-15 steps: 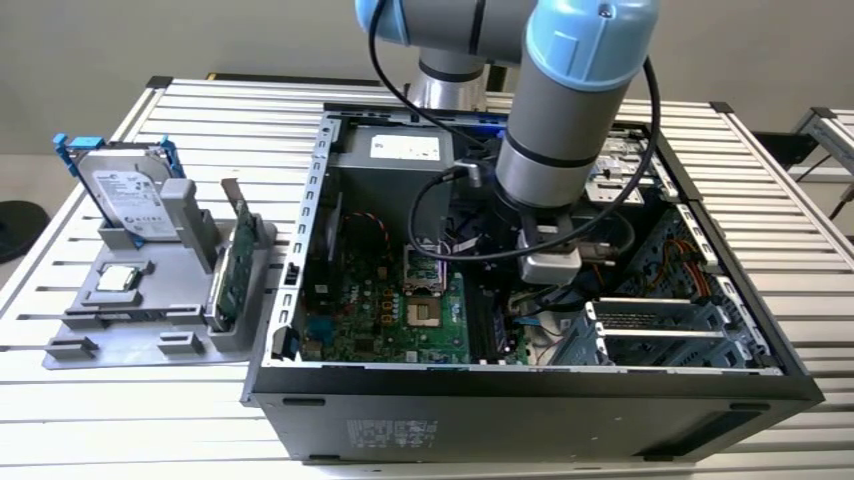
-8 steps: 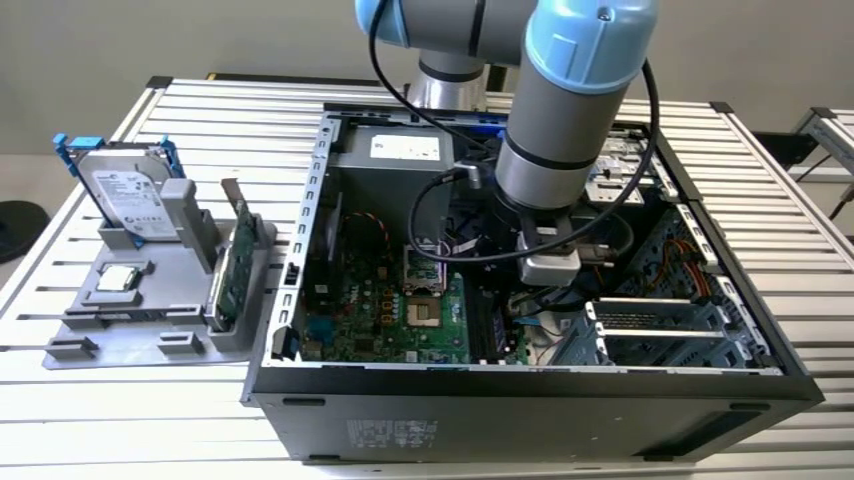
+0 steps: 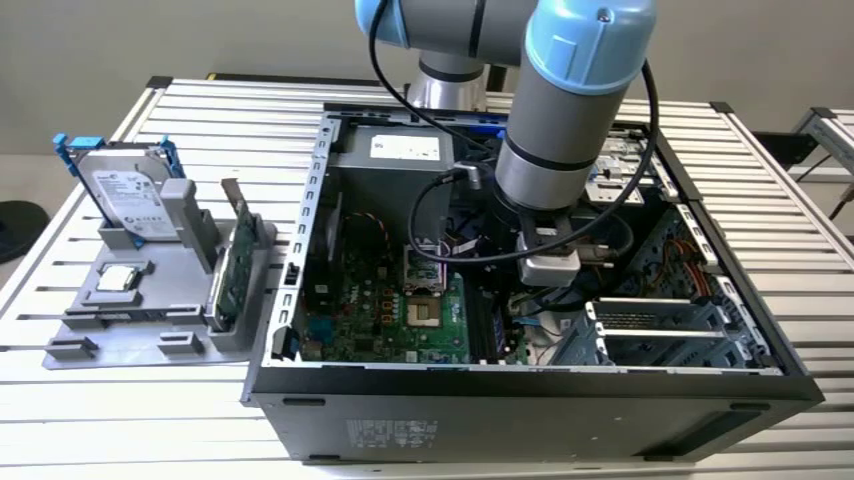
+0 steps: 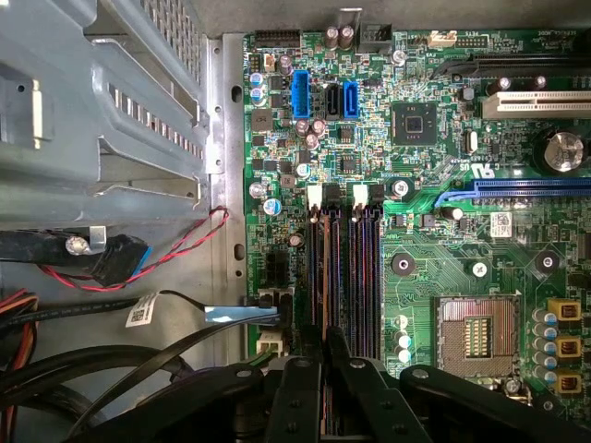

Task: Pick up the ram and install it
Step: 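Insert the ram into the slot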

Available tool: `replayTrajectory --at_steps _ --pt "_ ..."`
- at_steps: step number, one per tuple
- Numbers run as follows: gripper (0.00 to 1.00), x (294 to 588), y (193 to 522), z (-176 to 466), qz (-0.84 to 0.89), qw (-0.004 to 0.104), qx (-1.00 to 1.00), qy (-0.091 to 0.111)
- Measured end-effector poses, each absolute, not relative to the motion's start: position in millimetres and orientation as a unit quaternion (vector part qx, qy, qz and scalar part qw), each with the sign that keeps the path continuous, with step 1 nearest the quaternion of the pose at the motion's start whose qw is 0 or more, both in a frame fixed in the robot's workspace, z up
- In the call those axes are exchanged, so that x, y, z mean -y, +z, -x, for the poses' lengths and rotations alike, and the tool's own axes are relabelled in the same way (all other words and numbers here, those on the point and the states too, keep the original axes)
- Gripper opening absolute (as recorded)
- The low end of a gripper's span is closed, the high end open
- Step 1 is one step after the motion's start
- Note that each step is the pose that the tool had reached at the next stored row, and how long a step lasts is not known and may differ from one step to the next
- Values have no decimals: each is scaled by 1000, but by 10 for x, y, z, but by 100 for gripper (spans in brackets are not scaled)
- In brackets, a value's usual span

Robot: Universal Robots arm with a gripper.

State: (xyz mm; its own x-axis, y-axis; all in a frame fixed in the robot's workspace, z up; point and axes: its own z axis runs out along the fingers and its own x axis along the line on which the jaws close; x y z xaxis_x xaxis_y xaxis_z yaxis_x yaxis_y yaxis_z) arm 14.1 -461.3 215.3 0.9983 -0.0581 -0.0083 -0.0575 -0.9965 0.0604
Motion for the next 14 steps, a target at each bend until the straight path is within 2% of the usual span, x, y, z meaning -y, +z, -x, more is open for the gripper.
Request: replayTrajectory --at_steps 14 --pt "0 4615 2140 -160 -999 28 29 -5"
